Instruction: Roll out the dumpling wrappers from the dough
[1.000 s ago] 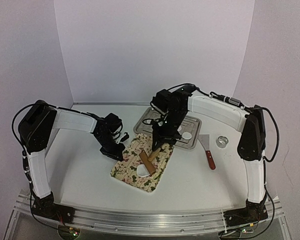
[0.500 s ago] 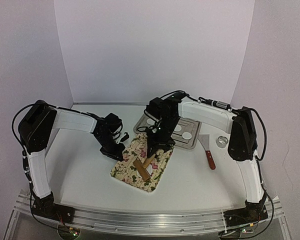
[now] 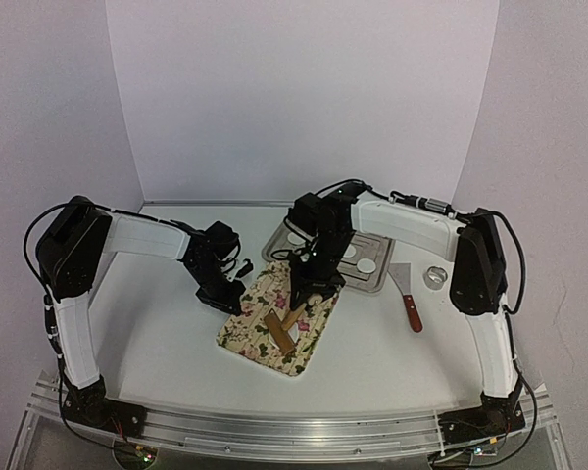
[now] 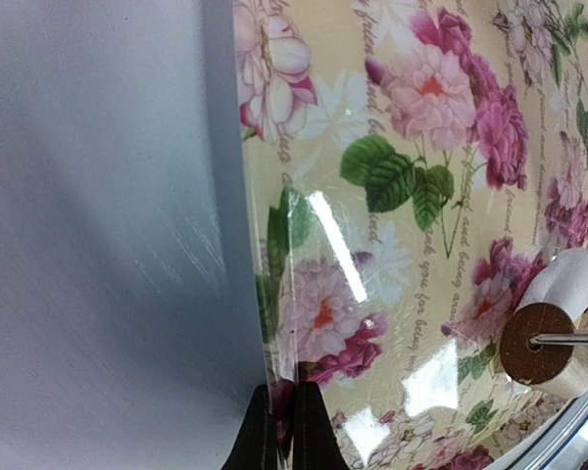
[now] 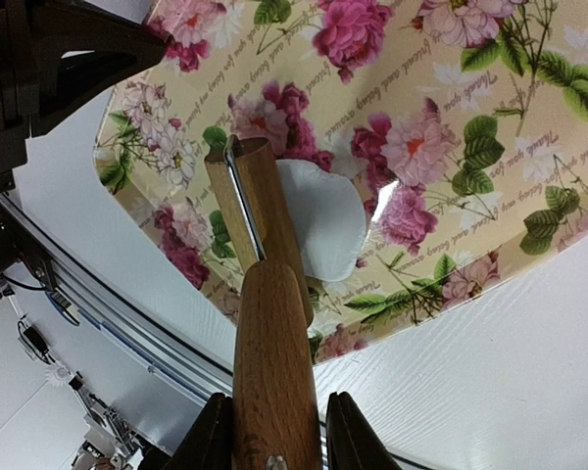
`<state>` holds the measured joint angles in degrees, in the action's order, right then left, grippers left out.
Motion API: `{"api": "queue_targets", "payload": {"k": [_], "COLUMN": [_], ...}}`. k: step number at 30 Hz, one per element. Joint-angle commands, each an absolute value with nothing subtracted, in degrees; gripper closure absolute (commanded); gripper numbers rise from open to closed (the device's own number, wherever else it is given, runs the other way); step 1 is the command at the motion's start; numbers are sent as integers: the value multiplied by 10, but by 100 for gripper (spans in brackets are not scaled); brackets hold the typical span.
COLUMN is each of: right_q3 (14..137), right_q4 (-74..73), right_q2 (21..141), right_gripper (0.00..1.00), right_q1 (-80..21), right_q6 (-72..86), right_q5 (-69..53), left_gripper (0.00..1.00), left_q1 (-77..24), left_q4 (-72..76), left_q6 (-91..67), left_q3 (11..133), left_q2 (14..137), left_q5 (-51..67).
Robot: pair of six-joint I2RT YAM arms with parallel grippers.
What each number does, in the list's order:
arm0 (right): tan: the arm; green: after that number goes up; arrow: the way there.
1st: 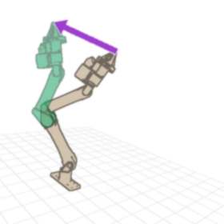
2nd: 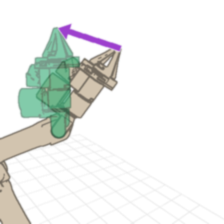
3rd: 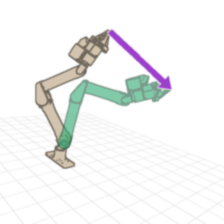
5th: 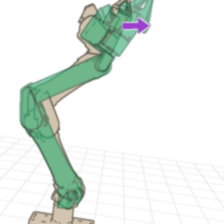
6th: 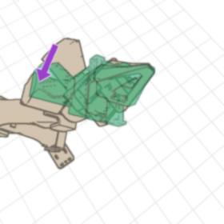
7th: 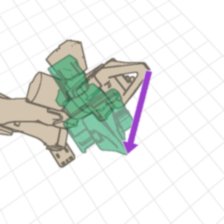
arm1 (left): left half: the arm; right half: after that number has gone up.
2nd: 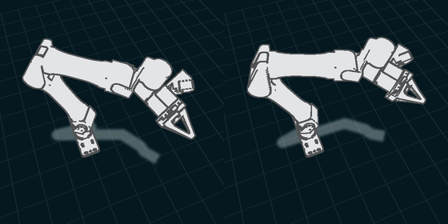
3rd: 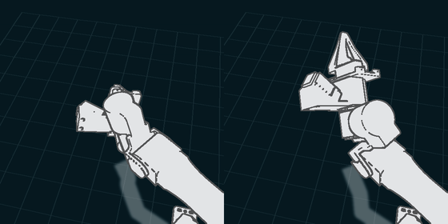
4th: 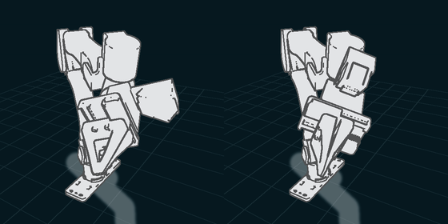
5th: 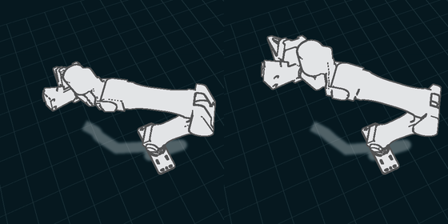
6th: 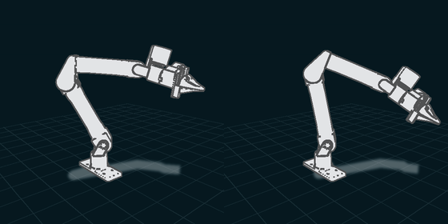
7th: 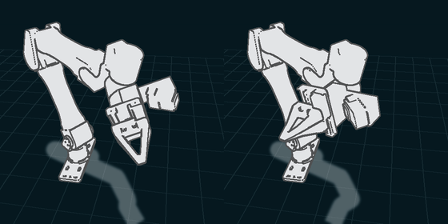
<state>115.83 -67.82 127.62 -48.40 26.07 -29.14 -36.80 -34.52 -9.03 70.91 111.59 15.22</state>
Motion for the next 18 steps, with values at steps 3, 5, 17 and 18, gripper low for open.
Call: {"api": "queue_targets", "payload": {"k": [3, 5, 17, 18], "right_q3": [1079, 1068, 1066, 1067], "right_q4": [-760, -760, -742, -742], "right_q2": [1332, 1339, 1412, 1414], "right_gripper": [100, 100, 100, 100], "right_q1": [-484, -484, -495, -496], "right_q6": [284, 290, 319, 320], "right_q5": [-77, -67, -101, -102], "left_gripper": [100, 100, 100, 100], "left_q1": [-365, -365, -365, -365], "left_q4": [-349, -347, -335, -334], "left_q6": [-95, -98, -133, -136], "left_q3": [705, 702, 683, 682], "left_q2": [1136, 1134, 1123, 1123], "left_q5": [116, 117, 135, 136]}}
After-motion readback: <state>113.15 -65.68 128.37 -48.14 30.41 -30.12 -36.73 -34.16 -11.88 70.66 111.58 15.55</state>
